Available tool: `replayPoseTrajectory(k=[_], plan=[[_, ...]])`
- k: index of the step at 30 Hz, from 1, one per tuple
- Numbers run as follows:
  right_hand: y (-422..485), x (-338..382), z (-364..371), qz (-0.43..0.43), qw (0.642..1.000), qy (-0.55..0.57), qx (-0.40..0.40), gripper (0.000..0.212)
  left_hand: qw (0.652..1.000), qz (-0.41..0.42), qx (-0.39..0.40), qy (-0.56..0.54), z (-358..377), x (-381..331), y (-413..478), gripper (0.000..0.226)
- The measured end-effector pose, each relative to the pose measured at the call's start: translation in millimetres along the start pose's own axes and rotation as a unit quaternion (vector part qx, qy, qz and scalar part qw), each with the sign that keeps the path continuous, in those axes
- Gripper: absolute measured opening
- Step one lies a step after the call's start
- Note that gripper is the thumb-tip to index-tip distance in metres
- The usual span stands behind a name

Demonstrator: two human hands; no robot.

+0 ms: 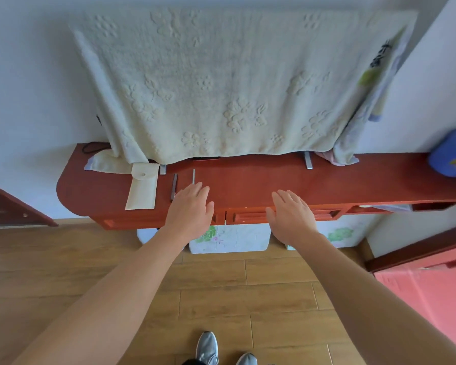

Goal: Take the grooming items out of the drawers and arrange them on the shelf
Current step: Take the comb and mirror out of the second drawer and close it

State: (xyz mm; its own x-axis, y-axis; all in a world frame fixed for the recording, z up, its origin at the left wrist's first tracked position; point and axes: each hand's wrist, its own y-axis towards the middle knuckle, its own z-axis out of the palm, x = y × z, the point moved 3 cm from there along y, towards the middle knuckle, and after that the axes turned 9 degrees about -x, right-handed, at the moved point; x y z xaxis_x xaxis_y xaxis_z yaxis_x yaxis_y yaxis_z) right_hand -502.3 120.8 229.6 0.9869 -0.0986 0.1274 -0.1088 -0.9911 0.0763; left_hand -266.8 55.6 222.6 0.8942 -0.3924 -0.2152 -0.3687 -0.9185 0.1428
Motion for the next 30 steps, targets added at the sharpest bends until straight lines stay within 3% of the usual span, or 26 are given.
replayPoseTrajectory(k=[10, 14, 22, 30], plan=[[-14.0, -97.8, -15.0, 0.038, 0.999, -0.002, -0.023, 0.034, 0.999, 0.04, 0.018, 0.014, 20.2, -92.5, 34.4, 0.05], [-11.3, -154.2, -14.5, 0.021, 0.999, 0.017, -0.019, 0.021, 1.0, 0.019, 0.01, 0.017, 39.5, -144.3, 38.0, 0.047], [-7.9, -231.6, -15.7, -0.023, 0.999, 0.025, -0.002, 0.017, 0.999, -0.043, 0.013, 0.017, 71.7, -210.6, 30.2, 0.048], [-10.1, -253.2, 40.4, -0.01, 0.997, 0.028, 0.075, 0.036, 0.997, -0.072, 0.04, 0.01, 116.4, -205.2, 19.2, 0.038]])
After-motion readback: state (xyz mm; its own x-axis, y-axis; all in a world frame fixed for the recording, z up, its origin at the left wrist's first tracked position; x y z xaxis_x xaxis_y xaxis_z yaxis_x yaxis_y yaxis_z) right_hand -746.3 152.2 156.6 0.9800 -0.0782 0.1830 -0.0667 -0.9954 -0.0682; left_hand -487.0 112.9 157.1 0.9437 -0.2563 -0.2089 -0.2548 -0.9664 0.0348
